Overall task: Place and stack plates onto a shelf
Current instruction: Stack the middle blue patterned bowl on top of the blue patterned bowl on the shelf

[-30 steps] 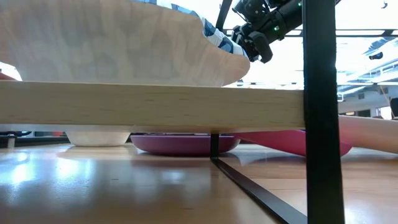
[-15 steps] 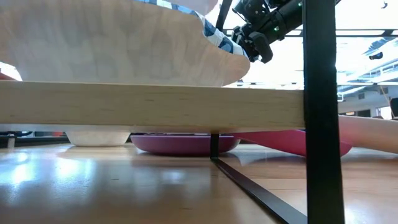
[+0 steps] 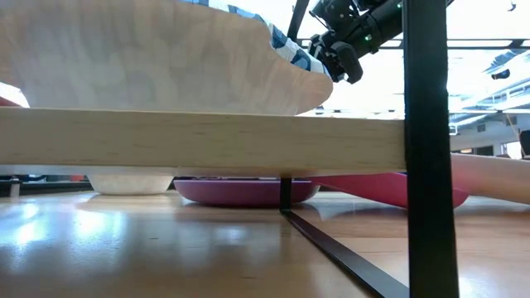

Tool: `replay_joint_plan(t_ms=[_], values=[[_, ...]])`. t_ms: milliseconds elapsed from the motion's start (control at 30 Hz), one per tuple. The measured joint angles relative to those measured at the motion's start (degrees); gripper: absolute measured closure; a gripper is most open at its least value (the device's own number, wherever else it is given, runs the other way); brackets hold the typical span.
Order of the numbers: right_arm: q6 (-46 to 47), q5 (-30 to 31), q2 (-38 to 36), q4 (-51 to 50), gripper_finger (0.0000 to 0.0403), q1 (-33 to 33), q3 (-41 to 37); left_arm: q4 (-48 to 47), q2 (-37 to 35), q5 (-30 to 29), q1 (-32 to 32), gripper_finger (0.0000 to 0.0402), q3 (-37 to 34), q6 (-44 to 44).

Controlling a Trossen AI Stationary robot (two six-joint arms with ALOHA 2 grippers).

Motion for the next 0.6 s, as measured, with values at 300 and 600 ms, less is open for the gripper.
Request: replay_joint_plan(t_ms=[300, 600], values=[[0.0, 0.0, 0.0, 0.01, 0.0238, 0.02, 0.0, 0.44, 3.87, -6.85, -7.75, 0.0379, -0.28, -4.72], [0.0, 0.0, 0.0, 0.0, 0.0238, 0.01, 0.0, 0.75, 11.28, -7.95, -9.57, 0.0379, -0.28, -4.45]])
